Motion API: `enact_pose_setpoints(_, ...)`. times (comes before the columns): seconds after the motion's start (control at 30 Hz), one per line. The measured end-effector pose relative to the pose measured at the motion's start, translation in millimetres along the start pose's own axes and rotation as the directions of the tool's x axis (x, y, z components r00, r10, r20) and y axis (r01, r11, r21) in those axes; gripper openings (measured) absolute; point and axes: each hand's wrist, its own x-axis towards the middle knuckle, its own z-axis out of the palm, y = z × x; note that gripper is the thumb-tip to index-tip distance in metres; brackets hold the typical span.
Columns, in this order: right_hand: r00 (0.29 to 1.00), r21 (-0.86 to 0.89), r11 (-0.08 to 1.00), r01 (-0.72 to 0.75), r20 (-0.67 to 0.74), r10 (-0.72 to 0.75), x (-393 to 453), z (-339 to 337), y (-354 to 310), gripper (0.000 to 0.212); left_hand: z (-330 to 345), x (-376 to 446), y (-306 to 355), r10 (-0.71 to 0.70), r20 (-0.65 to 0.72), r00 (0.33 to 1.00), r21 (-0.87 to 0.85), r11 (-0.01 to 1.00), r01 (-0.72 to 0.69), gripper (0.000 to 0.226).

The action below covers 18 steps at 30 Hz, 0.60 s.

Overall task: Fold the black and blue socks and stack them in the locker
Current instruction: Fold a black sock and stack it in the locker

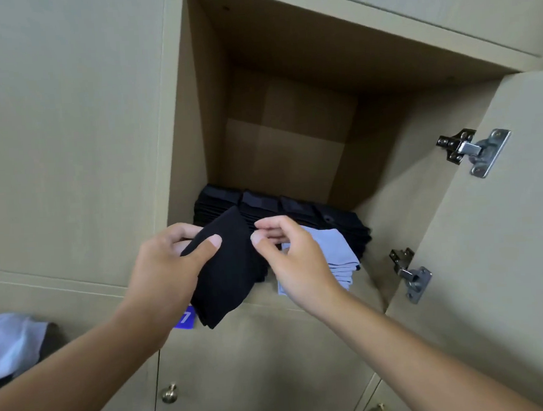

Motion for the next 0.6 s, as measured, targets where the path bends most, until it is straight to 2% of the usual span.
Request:
enact_pose_setpoints(0.13,0.969,0.088,0.977,-0.193,0.171,0.176,-6,6,9,0.035,-6,4,0,-0.022,0.021,1.0,-0.039,0.999,0.023,0.006)
enact_pose_setpoints(0.2,0.938,0.189,0.939,-0.289,0.251,0.238,-8,10,14,0.041,-8,7,-1,-0.045,0.037,0.998,-0.072,0.996,0.047,0.01)
enact_pose_setpoints(0.3,0.88,0.382,0.828,-0.412,0.401,0.253,-10,12,18,0.03,-10,10,-3,-0.07,0.052,0.996,-0.128,0.989,0.076,0.012)
enact_pose_setpoints(0.37,0.867,0.454,0.785,-0.42,0.455,0.201,-10,11,17,0.031,-11,10,-3,-0.063,0.064,0.996,-0.133,0.989,0.071,0.01)
enact_pose_setpoints(0.47,0.9,0.516,0.774,-0.367,0.407,0.155,-7,5,12,0.04,-11,9,-2,-0.034,0.105,0.994,-0.092,0.995,0.044,0.009)
enact_pose_setpoints(0.6,0.93,0.443,0.851,-0.28,0.345,0.126,-1,-10,10,0.041,-14,7,-1,-0.008,0.133,0.991,-0.021,1.0,0.011,0.008)
